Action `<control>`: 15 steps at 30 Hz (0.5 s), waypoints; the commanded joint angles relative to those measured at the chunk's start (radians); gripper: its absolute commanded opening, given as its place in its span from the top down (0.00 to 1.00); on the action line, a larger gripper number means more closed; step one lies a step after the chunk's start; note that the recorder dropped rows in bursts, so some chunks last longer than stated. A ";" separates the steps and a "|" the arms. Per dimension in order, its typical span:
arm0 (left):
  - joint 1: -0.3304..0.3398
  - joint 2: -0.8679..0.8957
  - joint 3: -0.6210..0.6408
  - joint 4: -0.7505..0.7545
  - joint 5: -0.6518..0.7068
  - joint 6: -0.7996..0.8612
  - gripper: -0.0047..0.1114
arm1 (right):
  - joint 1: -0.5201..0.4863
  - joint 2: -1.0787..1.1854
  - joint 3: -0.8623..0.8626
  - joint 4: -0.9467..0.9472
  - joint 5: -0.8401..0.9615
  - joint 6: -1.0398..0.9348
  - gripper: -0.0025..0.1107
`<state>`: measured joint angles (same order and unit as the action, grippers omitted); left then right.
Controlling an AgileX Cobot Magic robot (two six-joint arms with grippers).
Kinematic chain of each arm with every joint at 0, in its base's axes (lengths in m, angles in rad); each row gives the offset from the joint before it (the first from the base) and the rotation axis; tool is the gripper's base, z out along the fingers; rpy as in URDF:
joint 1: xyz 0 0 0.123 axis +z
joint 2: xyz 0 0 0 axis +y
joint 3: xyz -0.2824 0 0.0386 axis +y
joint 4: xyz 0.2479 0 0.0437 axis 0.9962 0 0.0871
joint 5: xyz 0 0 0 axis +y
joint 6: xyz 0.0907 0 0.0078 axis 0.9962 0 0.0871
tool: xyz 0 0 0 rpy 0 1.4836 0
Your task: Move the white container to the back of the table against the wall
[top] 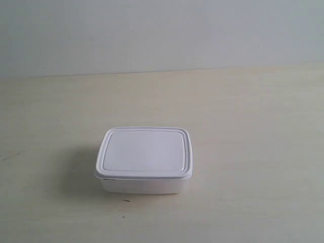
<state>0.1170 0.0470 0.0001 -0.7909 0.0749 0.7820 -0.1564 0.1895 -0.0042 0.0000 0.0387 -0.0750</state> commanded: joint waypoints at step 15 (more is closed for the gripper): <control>0.002 -0.003 0.000 -0.501 -0.085 -0.283 0.96 | -0.005 0.005 -0.040 0.137 -0.044 0.328 0.98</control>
<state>0.1170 0.0470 0.0001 -1.2686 -0.0092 0.5368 -0.1564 0.1895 -0.0087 0.1295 -0.1705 0.2057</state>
